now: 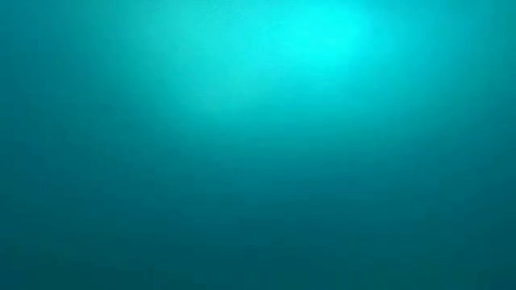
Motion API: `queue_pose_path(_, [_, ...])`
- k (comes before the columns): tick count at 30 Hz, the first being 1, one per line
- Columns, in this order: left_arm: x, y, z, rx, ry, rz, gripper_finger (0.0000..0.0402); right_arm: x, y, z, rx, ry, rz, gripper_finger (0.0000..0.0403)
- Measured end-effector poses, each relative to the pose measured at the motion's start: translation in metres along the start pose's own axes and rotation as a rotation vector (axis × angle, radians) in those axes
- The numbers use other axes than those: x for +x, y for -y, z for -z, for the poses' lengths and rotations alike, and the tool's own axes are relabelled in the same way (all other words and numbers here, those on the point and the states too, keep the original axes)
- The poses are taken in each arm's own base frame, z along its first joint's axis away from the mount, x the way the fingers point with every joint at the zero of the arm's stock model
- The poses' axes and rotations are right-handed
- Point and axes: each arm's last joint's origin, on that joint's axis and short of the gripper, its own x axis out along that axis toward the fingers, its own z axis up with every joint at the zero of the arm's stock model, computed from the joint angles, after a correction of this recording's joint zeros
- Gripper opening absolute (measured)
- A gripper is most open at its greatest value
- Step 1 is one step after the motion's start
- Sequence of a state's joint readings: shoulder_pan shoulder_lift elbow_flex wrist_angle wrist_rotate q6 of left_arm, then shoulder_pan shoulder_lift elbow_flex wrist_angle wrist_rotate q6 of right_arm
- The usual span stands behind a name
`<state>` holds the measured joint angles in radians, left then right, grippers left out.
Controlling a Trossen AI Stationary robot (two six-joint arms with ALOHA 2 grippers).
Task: Pick & Place USB Port
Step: Return to Home Position
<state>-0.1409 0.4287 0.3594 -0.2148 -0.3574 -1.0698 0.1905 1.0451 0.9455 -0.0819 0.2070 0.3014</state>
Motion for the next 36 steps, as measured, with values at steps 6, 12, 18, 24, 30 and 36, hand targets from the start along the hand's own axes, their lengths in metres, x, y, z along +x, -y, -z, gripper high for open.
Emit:
queue_pose_path(6, [0.008,-0.023,0.022,0.035,-0.053,0.127,0.0002,0.001,-0.001,0.002,-0.195,-0.025,-0.101,0.0001])
queue_pose_path(12, [0.013,-0.045,0.036,0.02,-0.017,0.157,0.0001,0.009,0.016,0.043,-0.333,-0.136,-0.104,0.0])
queue_pose_path(18, [0.015,-0.065,0.045,-0.006,0.012,0.062,0.0001,0.004,0.055,0.101,-0.144,0.007,-0.042,0.0])
queue_pose_path(24, [0.015,-0.066,0.044,-0.002,0.064,0.034,0.0001,-0.033,0.088,0.146,-0.037,0.391,-0.011,0.0])
queue_pose_path(30, [0.015,-0.067,0.043,0.02,0.077,0.015,0.0002,-0.045,0.096,0.143,-0.046,0.466,0.091,0.0])
queue_pose_path(36, [0.016,-0.068,0.043,0.144,0.091,-0.017,0.0005,-0.043,0.103,0.154,-0.017,0.339,0.148,0.0])
